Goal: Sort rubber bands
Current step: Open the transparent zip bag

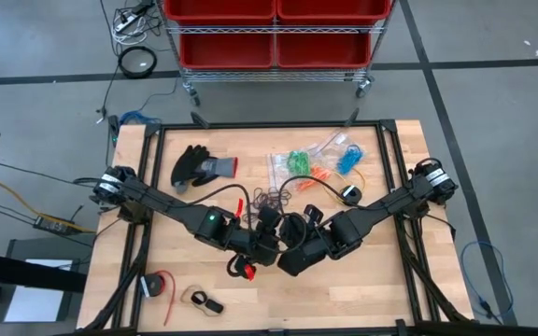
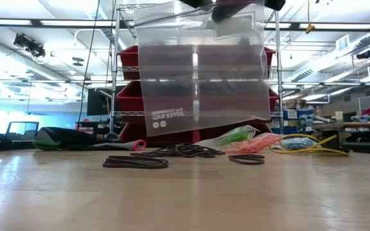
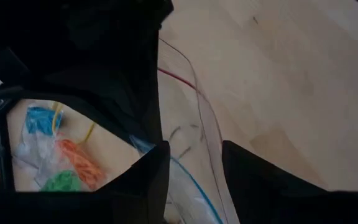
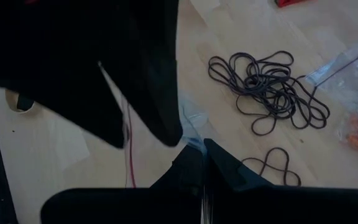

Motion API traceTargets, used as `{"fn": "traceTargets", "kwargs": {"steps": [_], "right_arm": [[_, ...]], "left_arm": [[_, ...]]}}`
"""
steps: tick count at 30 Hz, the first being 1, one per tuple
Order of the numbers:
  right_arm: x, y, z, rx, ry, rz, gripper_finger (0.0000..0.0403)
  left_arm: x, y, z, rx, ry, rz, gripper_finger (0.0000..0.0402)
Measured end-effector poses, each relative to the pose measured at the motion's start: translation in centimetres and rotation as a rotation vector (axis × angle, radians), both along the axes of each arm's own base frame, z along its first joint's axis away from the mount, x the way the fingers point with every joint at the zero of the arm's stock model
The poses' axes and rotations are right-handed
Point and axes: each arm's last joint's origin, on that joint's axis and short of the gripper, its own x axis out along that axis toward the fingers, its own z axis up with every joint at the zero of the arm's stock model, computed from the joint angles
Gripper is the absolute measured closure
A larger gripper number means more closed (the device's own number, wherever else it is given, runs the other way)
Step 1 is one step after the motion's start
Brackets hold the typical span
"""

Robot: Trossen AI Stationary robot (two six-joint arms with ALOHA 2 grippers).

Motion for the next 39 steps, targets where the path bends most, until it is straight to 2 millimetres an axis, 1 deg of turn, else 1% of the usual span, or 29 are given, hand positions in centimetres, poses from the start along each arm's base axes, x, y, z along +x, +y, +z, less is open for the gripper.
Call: {"fn": "traceTargets", "kwargs": {"steps": [4, 10, 13, 17, 19, 26, 33, 39], "right_arm": [[0.1, -0.3, 0.0, -0.01, -0.005, -0.014, 0.0403], [0.2, -0.5, 0.0, -0.011, -0.007, -0.022, 0.0403], [0.2, -0.5, 0.0, -0.01, -0.008, -0.023, 0.0403], [0.3, -0.5, 0.1, -0.005, -0.017, -0.023, 0.0403], [0.3, -0.5, 0.1, -0.006, -0.019, -0.022, 0.0403], [0.3, -0.3, 0.0, -0.018, -0.016, -0.005, 0.0403], [0.2, 0.0, 0.0, -0.026, -0.01, 0.017, 0.0403], [0.2, 0.0, 0.0, -0.013, -0.005, 0.024, 0.0403]], "left_arm": [[0.0, 0.0, 0.0, -0.029, -0.001, 0.03, 0.0248], [-0.3, -0.9, 0.0, -0.035, -0.009, 0.013, 0.0248], [-0.3, -1.0, 0.0, -0.065, -0.012, 0.047, 0.0248], [-0.1, -0.6, -0.6, 0.028, -0.015, 0.123, 0.0248], [0.0, -0.4, -0.8, 0.036, -0.007, 0.13, 0.0248], [-0.5, 0.2, -1.3, 0.071, 0.086, 0.122, 0.0248], [-1.9, 0.4, -1.9, 0.151, 0.252, 0.031, 0.0248], [-2.4, 0.5, -2.1, 0.234, 0.296, -0.001, 0.0248]]}}
